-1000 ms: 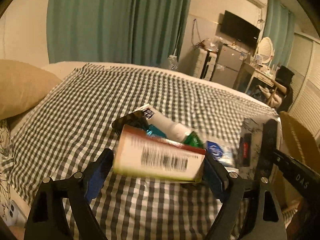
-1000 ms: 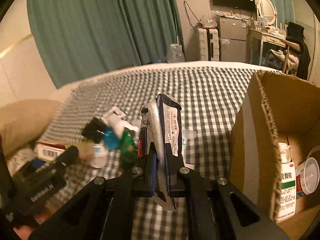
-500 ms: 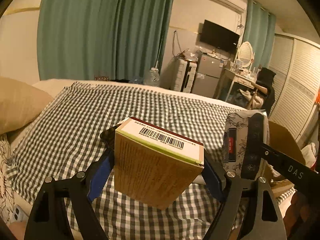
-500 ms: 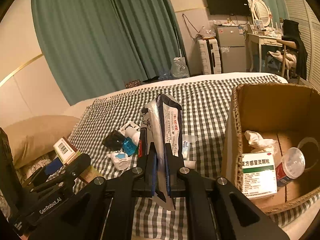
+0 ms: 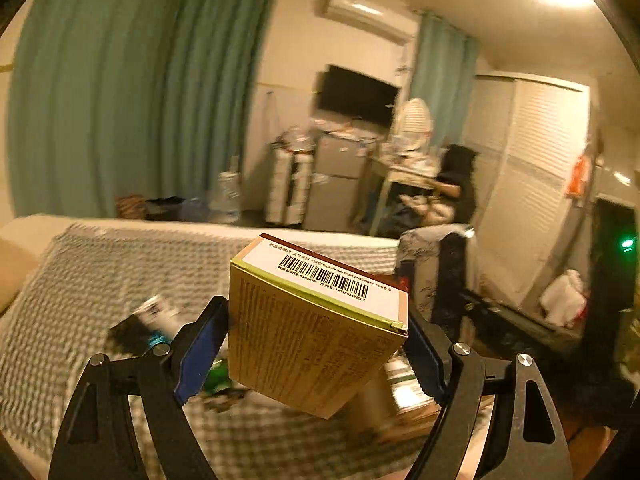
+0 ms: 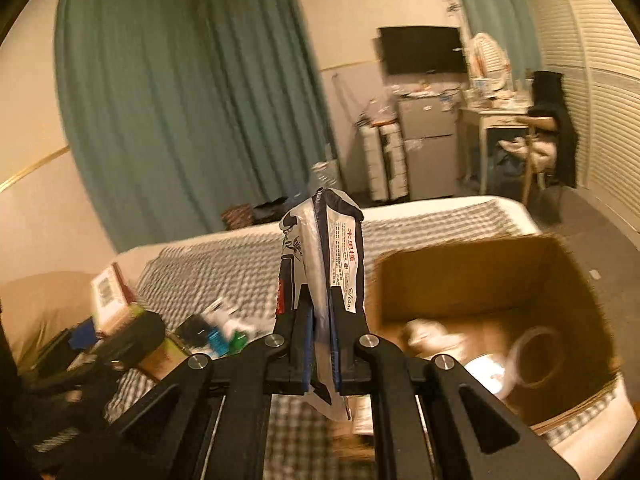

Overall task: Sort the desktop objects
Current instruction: 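Carry the barcode box and sachet into the cardboard box and release them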

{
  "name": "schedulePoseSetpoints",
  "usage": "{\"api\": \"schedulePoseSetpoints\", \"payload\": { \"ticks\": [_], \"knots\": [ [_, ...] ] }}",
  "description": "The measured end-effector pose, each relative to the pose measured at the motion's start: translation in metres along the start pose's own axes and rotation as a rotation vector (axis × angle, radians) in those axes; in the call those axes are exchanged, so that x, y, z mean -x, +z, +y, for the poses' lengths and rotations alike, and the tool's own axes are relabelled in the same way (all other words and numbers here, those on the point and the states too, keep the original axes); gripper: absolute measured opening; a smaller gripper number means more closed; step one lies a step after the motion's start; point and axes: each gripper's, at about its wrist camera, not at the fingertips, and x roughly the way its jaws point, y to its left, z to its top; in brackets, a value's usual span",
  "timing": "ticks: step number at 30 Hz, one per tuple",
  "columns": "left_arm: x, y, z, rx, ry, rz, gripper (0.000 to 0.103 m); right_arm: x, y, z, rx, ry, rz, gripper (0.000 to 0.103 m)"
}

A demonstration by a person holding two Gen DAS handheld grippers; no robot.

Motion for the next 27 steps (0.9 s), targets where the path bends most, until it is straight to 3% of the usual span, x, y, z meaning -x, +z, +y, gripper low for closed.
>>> {"api": "schedulePoseSetpoints", "payload": {
  "ticks": [7,13,17,18,21,27],
  "knots": [
    [-0.037,0.014,-0.068,-0.026,-0.161,0.022,0.084,0.004,0.01,-0.069,-0.104,-0.091,0.001,0.007],
    [-0.082,-0.003,-0.089,-0.002,-0.172,0.103,0.084,-0.008,-0.001,-0.11,-0.165,-0.133,0.033,0.007],
    [-0.103,-0.015,-0.098,-0.041,-0.153,0.132,0.085,-0.02,-0.008,-0.123,-0.184,-0.148,0.056,0.007],
    [-0.104,-0.016,-0.1,-0.054,-0.158,0.13,0.085,-0.022,-0.009,-0.125,-0.189,-0.154,0.063,0.013],
    [-0.111,-0.013,-0.106,-0.084,-0.174,0.155,0.091,-0.024,-0.011,-0.133,-0.216,-0.184,0.062,0.066],
    [-0.107,-0.008,-0.109,-0.086,-0.173,0.145,0.1,-0.017,-0.008,-0.128,-0.215,-0.198,0.029,0.066]
  ]
}}
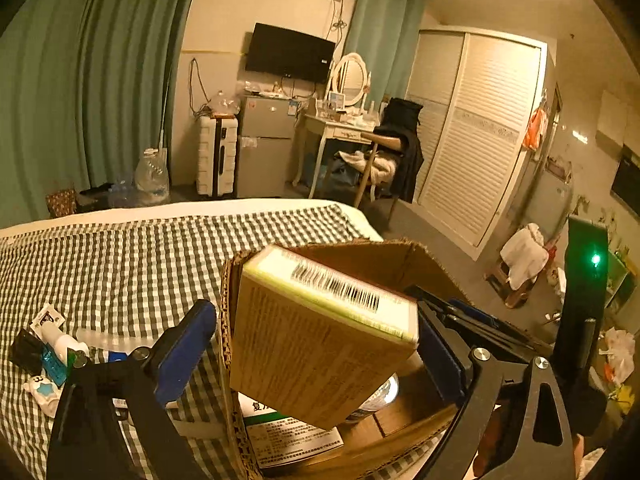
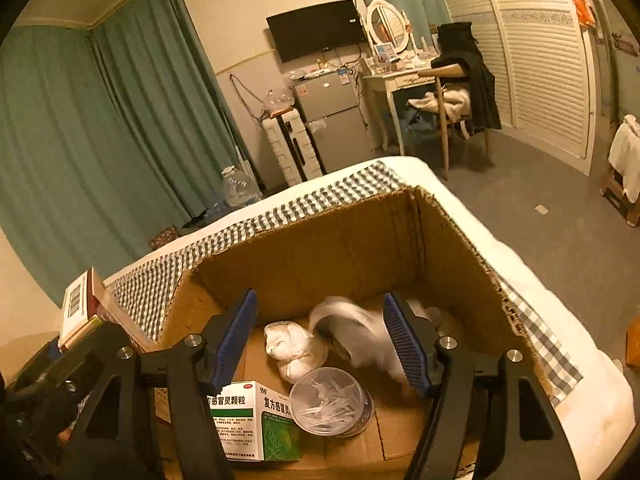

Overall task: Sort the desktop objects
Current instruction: 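Carry the barcode box and sachet into the cardboard box and release them, then grasp the white plush toy with the left gripper while right grasps the green snack bag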

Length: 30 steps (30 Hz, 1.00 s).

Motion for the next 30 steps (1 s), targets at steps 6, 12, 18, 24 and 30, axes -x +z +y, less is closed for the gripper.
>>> {"api": "schedulePoseSetpoints", "payload": {
  "ticks": [6,12,18,24,30],
  "knots": [
    [0.02,0.021,0.002,-0.013,-0.007,-0.017,0.101,0.017,0.002,0.007,-0.012,0.001,-0.024,0.066],
    [0.055,0.031,0.023,0.002,0.037,-0.076,0.103,0.03,-0.001,0.023,0.022,0.021,-0.016,0.066],
    [0.089,0.001,0.089,-0.006,0.241,-0.092,0.103,0.034,-0.013,0.057,0.092,0.117,-0.006,0.066],
    [0.125,-0.05,0.181,0.067,0.453,-0.075,0.103,0.023,-0.048,0.125,0.216,0.22,0.045,0.069],
    [0.121,-0.103,0.247,0.195,0.542,-0.007,0.103,0.0,-0.096,0.181,0.229,0.304,0.078,0.078]
  ]
}}
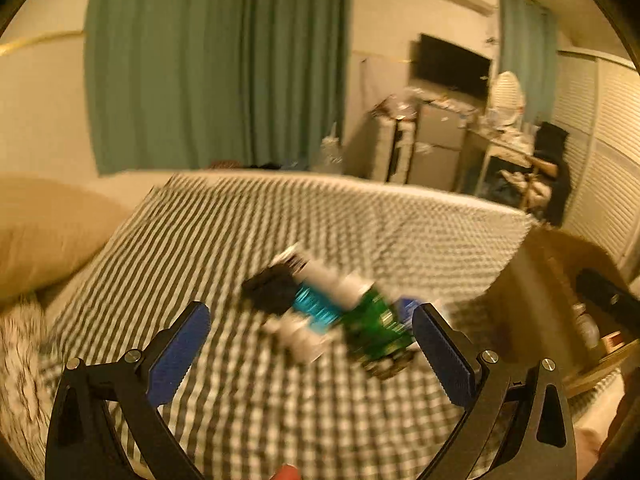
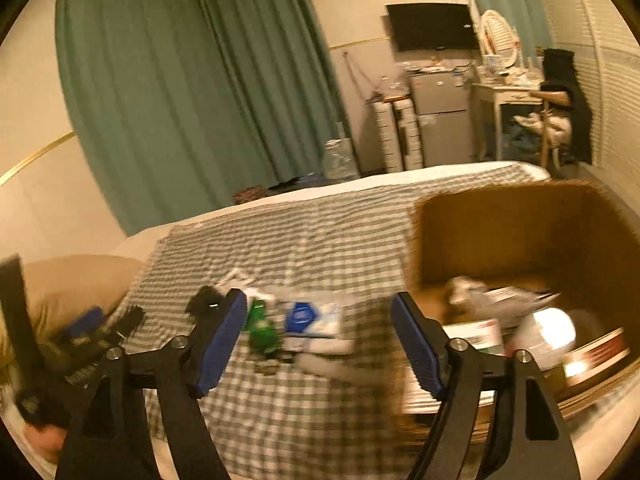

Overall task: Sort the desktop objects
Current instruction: 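Grasp the white plush toy with the left gripper while right grasps the green snack bag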

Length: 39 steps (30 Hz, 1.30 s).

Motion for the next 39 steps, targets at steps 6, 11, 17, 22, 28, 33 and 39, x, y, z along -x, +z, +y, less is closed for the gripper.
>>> {"api": "schedulePoseSetpoints", "payload": {
  "ticks": [6,11,17,22,28,33,39],
  "knots": [
    [-0.046,-0.047,0.029,0.045,0.003,0.088,0.103,-0.042,-0.026,0.031,0.141,-0.007,0.083,0.077],
    [-0.076,-0.051,0.035,0.134,-0.043,0.131,0.103,-0.076,-0.036,0.04,0.187,0.009,0.136,0.077],
    [-0.104,-0.052,0.033,0.125,-0.015,0.154,0.103,-0.121,-0.036,0.052,0.225,0.023,0.195,0.073],
    [-0.119,-0.055,0.036,0.14,0.017,0.168,0.103,-0.166,-0.037,0.058,0.256,0.048,0.233,0.07],
    [-0.128,-0.057,0.052,0.231,0.021,0.175,0.103,-0.219,-0.045,0.054,0.222,0.085,0.347,0.038],
    [-0.134,-0.056,0.046,0.245,-0.028,0.175,0.103,-0.205,-0.041,0.061,0.259,0.101,0.307,0.024],
    [-0.149,-0.047,0.025,0.192,-0.103,0.136,0.103,-0.179,-0.023,0.047,0.199,0.103,0.207,0.024]
  ]
}}
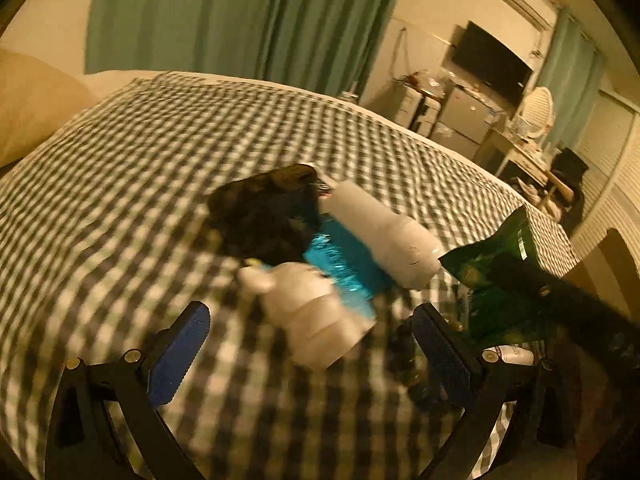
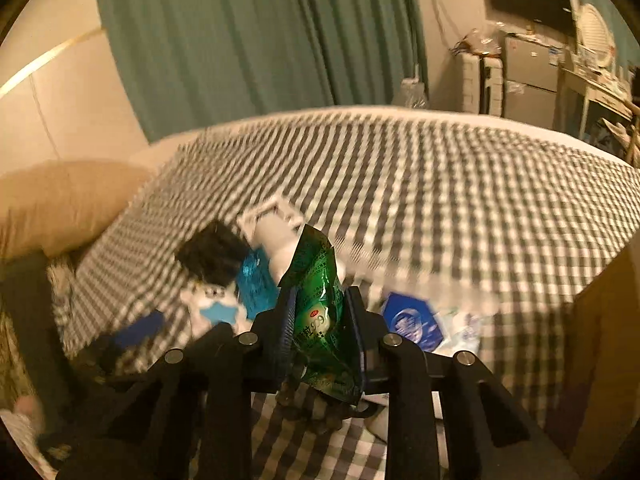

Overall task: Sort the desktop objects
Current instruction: 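Grasp the white plush toy with the left gripper while right grasps the green snack bag, then carry the plush toy and green bag into the cardboard box and release them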

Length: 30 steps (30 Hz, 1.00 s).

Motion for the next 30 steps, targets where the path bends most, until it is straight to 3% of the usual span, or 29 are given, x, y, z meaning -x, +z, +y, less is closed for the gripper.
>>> {"api": "schedulePoseSetpoints", "payload": {
  "ticks": [2,4,16,27,30],
  "knots": [
    [-0.009,0.002,-0.001,0.006,-0.025,0.01,0.099,0.002,-0.002,-0.006,-0.014,-0.014,0.004,0.024],
    [-0.021,0.004,0.003,0.007,-0.012,0.03,0.063,0.0,-0.003,-0.008,-0.028,-0.019,0.01,0.024],
    [0.001,0.004,0.014,0.03,-0.026,0.03,0.062,0.016,-0.007,-0.002,-0.028,0.002,0.017,0.024],
    [0.07,-0.004,0.009,-0.029,0.028,-0.04,0.062,0.072,-0.011,0.009,-0.061,0.009,-0.039,0.024],
    [0.097,-0.001,0.0,-0.022,-0.014,-0.06,0.062,0.097,-0.01,0.013,-0.061,-0.004,-0.075,0.024]
  ]
}}
